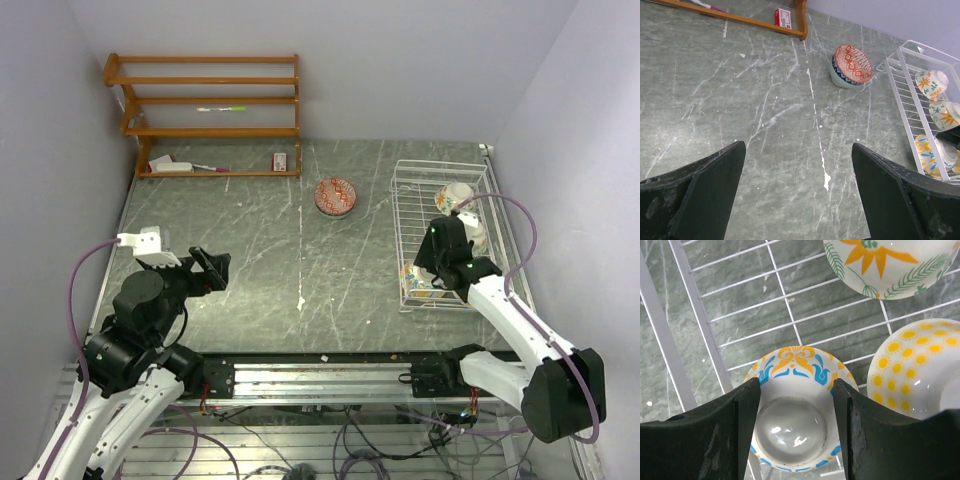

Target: Load the bowls into the dish rack

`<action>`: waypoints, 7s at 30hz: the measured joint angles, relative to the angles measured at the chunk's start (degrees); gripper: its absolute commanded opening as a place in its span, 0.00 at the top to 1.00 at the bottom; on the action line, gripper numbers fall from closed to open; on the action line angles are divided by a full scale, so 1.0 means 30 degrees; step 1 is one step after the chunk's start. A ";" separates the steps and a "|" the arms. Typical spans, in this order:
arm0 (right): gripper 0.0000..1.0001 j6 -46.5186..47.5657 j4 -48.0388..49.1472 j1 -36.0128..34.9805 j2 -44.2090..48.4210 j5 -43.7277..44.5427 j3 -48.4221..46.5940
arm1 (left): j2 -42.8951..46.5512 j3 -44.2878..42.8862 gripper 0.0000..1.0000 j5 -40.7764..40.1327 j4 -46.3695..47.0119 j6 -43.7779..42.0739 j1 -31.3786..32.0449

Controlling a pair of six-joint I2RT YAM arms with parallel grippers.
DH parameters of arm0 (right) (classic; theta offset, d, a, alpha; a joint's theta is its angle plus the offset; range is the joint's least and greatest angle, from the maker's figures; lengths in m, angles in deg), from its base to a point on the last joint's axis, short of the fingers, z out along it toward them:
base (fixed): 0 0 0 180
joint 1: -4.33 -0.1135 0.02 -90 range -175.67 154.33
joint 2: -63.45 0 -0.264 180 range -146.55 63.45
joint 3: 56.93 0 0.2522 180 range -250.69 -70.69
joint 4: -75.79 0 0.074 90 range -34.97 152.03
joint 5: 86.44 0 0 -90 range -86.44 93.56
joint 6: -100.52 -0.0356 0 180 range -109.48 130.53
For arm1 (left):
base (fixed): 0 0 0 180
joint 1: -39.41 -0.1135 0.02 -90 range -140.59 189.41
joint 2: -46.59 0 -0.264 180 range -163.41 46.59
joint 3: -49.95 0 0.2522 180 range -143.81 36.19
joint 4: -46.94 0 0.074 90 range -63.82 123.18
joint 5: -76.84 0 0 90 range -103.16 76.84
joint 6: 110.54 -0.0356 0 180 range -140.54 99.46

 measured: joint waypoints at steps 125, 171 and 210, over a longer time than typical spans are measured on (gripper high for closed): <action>1.00 0.2222 1.2546 -0.0576 -0.3351 -0.9333 -0.5574 | -0.0153 0.0000 0.02 -0.0772 -0.0124 0.0211 0.0051; 1.00 -0.8335 2.0145 1.0622 -0.7519 -2.0524 0.2127 | -0.0051 0.0000 0.02 -0.0758 -0.0124 0.0219 0.0109; 0.62 -0.0889 0.9136 0.6455 -0.7104 -1.4936 -0.2827 | 0.0138 0.0000 0.02 -0.0765 -0.0124 0.0211 0.0117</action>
